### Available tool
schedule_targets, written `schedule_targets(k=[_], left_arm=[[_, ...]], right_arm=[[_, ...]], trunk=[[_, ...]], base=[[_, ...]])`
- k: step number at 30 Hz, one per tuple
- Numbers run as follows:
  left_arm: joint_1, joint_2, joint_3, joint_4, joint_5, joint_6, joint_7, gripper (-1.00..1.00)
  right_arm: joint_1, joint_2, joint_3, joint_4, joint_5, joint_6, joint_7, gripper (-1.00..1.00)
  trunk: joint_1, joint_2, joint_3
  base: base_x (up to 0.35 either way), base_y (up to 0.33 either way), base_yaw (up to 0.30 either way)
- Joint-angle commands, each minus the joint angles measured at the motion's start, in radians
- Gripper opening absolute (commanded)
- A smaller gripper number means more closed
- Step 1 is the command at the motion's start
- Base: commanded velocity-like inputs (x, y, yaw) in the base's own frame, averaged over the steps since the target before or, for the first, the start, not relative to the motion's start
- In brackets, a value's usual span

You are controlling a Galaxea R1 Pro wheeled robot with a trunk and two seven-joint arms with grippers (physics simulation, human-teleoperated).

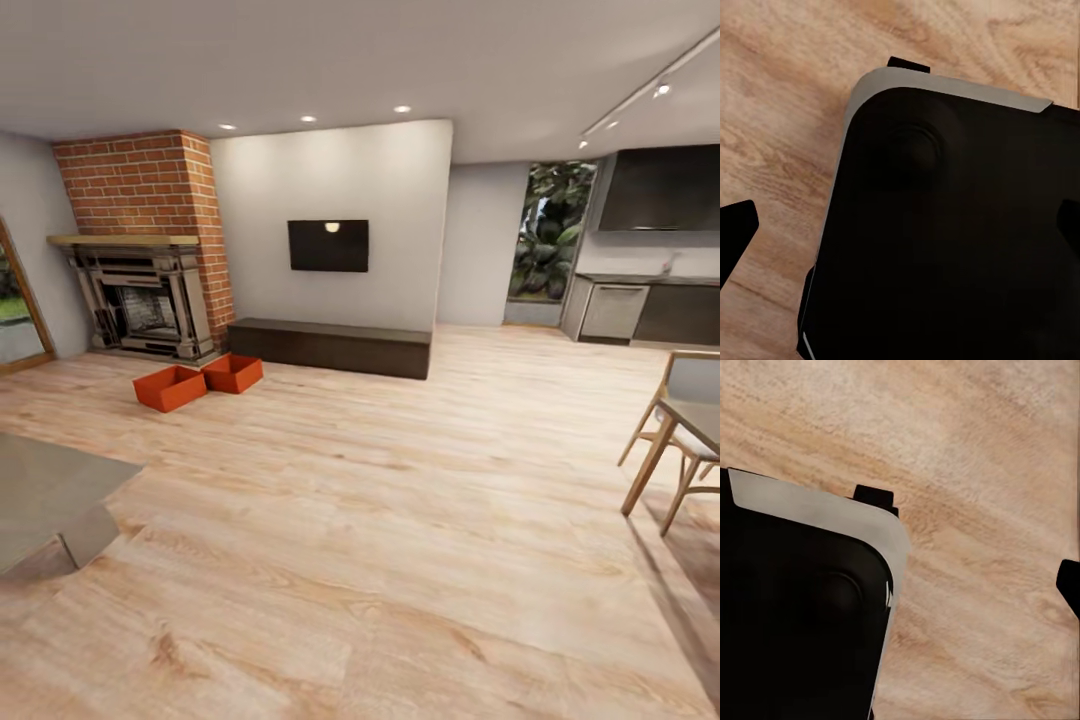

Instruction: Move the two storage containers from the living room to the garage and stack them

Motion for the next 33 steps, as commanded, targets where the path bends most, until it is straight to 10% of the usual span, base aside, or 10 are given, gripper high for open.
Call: schedule_targets(k=[1, 33], left_arm=[[0.000, 0.000, 0.004, -0.001, 0.001, -0.001, 0.001, 1.00], [0.000, -0.003, 0.003, -0.001, -0.002, -0.009, 0.002, 1.00]], right_arm=[[-0.001, 0.000, 0.008, 0.003, -0.010, -0.006, 0.003, 1.00], [-0.001, 0.009, 0.015, 0.002, -0.003, -0.011, 0.004, 1.00]], trunk=[[0.001, 0.000, -0.001], [0.001, 0.000, -0.001]], base=[[0.333, 0.000, 0.140], [0.333, 0.000, 0.011]])
